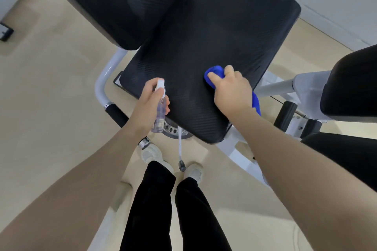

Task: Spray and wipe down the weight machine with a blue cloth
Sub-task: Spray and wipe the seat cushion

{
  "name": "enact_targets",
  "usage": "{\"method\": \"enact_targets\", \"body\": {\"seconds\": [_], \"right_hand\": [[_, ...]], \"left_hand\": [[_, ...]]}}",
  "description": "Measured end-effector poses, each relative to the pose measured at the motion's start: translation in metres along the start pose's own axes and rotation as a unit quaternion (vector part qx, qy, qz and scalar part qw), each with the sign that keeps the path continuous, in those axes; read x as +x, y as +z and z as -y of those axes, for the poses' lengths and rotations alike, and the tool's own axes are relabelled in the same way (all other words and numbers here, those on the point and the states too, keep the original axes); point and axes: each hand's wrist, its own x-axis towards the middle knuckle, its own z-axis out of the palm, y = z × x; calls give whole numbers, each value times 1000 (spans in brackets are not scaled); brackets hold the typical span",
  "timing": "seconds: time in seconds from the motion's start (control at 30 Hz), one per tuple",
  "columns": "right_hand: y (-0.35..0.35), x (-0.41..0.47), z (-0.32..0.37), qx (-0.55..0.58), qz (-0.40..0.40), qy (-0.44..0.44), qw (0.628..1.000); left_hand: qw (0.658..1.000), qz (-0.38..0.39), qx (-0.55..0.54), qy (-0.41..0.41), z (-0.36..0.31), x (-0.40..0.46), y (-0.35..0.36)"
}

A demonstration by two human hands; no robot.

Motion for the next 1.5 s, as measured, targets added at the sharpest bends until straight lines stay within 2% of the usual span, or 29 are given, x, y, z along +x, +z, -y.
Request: {"method": "enact_targets", "body": {"seconds": [0.13, 0.23, 0.3, 0.4, 0.47, 0.53, 0.6, 0.7, 0.77, 0.8, 0.83, 0.9, 0.93, 0.97, 1.03, 1.13, 1.23, 1.27, 1.3, 1.4, 1.43, 1.5], "right_hand": [[10, -55, 32, 22, 7, -112, 993], [-4, -54, 24, 18, 111, -172, 979], [-11, -31, 5, 8, 67, -117, 991], [-14, -4, -14, 23, 33, 77, 996], [-1, -3, 6, 24, 14, 96, 995], [14, -14, 42, 41, -20, 44, 998], [24, -27, 73, 50, -20, -11, 999], [20, -32, 87, 23, 18, -87, 996], [12, -24, 73, 0, 46, -145, 988], [6, -16, 61, -10, 52, -128, 990], [-1, -6, 51, -11, 56, -68, 996], [-5, 9, 40, 14, 50, 121, 991], [-2, 17, 51, 26, 40, 189, 981], [0, 21, 66, 31, 35, 211, 976], [8, 28, 106, 30, 26, 167, 985], [11, 38, 146, 40, 55, 64, 996], [5, 42, 140, 30, 94, -62, 993], [3, 44, 127, 22, 95, -80, 992], [-1, 46, 112, 17, 88, -62, 994], [-8, 52, 78, 26, 62, 113, 991], [-8, 53, 81, 28, 55, 144, 988], [-2, 60, 111, 31, 57, 108, 992]], "left_hand": [[1000, -5, 23, 12, -3, -9, 5], [999, -4, 42, 16, -7, -18, 5], [998, -11, 56, 25, -9, -21, 0], [997, -17, 73, 37, -7, -16, -16], [997, -20, 68, 34, 0, -6, -30], [995, -26, 87, 36, 10, 3, -42], [993, -27, 109, 34, 17, 6, -52], [992, -25, 126, 17, 24, 7, -70], [986, -36, 160, 8, 26, 10, -82], [985, -45, 165, 8, 26, 14, -89], [985, -54, 165, 11, 26, 19, -95], [983, -63, 170, 30, 23, 26, -101], [982, -56, 178, 42, 25, 32, -106], [979, -46, 191, 52, 24, 36, -108], [979, -36, 198, 43, 29, 47, -111], [987, -57, 145, -25, 31, 57, -114], [990, -72, 109, -56, 29, 59, -114], [989, -75, 112, -56, 27, 59, -114], [988, -74, 122, -58, 26, 60, -114], [986, -78, 132, -71, 25, 64, -114], [986, -79, 128, -75, 25, 65, -114], [987, -78, 116, -80, 28, 69, -114]]}}
